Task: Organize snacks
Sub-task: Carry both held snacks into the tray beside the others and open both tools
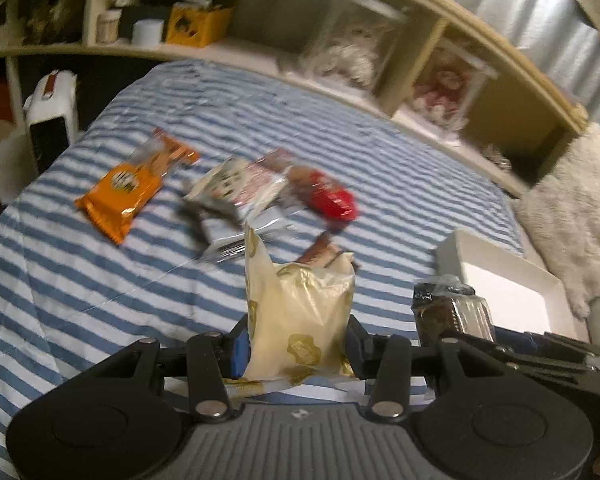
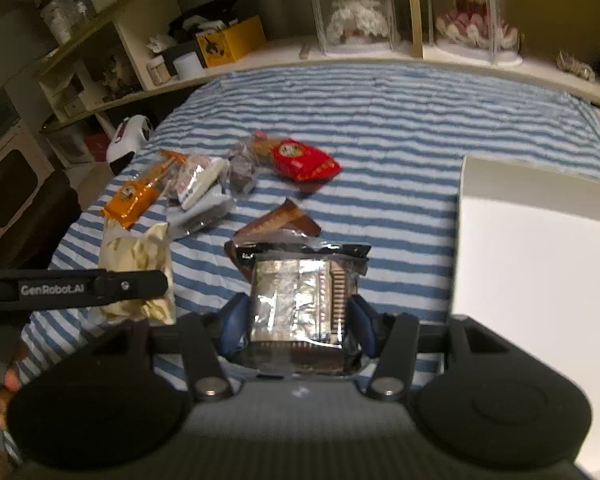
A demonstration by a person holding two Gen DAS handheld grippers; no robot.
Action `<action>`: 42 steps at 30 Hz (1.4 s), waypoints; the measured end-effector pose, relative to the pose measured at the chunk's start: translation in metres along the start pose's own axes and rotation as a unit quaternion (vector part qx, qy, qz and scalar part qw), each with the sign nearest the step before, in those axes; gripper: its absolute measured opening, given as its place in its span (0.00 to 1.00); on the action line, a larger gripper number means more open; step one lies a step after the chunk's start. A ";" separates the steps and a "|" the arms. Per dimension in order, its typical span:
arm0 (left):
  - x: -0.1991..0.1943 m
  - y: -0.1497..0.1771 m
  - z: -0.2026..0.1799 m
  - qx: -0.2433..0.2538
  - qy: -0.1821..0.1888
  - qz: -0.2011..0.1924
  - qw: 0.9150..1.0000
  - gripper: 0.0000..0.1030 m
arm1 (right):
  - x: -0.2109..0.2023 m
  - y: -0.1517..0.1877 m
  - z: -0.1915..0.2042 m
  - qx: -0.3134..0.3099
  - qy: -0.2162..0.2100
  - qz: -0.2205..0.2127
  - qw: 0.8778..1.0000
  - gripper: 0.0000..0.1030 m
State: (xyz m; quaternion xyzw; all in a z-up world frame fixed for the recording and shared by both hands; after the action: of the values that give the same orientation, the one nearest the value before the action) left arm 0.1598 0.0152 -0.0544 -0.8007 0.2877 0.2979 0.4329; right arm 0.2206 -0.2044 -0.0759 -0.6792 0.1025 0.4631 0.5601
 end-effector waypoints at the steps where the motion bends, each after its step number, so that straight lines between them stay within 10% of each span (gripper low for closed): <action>1: -0.003 0.001 -0.005 0.004 0.006 -0.001 1.000 0.47 | -0.005 0.000 -0.002 -0.001 0.002 -0.003 1.000 0.58; 42: 0.048 0.102 -0.217 0.066 0.150 0.119 0.979 0.47 | -0.145 0.110 -0.188 0.092 0.107 -0.032 0.989 0.58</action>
State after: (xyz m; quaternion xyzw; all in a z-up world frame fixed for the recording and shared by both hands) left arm 0.1680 -0.2289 -0.0456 -0.7660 0.4617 0.2044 0.3978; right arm 0.1649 -0.4589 -0.0514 -0.6736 0.1823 0.3581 0.6202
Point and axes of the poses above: each gripper's, at about its wrist camera, not at the fingertips, and x roughly the way its jaws point, z to its left, y to its underside, the point moved 1 cm from there along x, roughly the way its jaws point, and after that the axes turned 13 degrees about -x, right-handed, at the moved point
